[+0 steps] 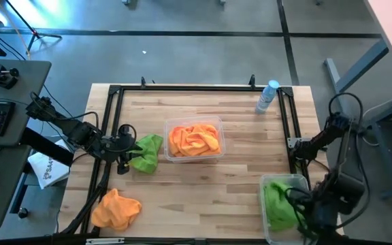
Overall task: Sort microfiber towel by color & place in baskets
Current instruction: Put the green microfiber cloth into the bottom transparent bin
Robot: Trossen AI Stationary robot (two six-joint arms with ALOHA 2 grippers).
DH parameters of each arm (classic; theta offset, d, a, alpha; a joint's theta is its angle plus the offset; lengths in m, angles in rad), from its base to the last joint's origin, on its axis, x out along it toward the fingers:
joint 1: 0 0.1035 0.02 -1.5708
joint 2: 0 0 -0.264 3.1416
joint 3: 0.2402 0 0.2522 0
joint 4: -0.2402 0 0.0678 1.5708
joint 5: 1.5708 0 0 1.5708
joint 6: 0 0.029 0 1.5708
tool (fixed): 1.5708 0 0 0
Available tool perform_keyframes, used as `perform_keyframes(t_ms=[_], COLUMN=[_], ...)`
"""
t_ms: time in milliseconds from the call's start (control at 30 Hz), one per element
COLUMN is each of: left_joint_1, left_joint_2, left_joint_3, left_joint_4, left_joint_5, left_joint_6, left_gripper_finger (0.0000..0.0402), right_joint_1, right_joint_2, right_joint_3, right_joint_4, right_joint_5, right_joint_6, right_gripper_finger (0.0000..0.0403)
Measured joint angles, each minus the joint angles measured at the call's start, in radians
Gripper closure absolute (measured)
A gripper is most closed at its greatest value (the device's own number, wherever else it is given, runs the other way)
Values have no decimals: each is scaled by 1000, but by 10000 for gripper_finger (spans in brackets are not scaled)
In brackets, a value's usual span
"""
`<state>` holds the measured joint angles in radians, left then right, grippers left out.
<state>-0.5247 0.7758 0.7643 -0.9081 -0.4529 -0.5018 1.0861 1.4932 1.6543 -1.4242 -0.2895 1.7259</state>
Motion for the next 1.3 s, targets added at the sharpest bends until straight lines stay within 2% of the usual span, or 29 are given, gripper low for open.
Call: perform_keyframes(t_ms=[100, 200, 267, 467, 600, 867, 1133, 1300], left_joint_1=[0, 0, 0, 0, 0, 0, 0, 0], left_joint_2=[0, 0, 0, 0, 0, 0, 0, 0], left_joint_3=[0, 0, 0, 0, 0, 0, 0, 0], left_joint_4=[0, 0, 0, 0, 0, 0, 0, 1], left_joint_5=[1, 2, 2, 2, 2, 2, 2, 2], left_joint_6=[7, 7, 6, -20, -19, -18, -44, -45], left_gripper_finger=[314, 314, 314, 314, 314, 314, 314, 314], right_joint_1=[-11, -23, -37, -54, -32, 49, 46, 46], right_joint_2=[12, 28, 49, 161, 186, 32, -64, -69], right_joint_3=[0, 0, 0, 0, -54, -410, -726, -859], right_joint_4=[-107, -149, -139, -143, -102, 260, 566, 758], right_joint_5=[180, 364, 414, 386, 387, 385, 318, 289], right_joint_6=[-62, -259, -393, -651, -619, -447, -494, -495], right_gripper_finger=[403, 403, 403, 403, 403, 403, 403, 403])
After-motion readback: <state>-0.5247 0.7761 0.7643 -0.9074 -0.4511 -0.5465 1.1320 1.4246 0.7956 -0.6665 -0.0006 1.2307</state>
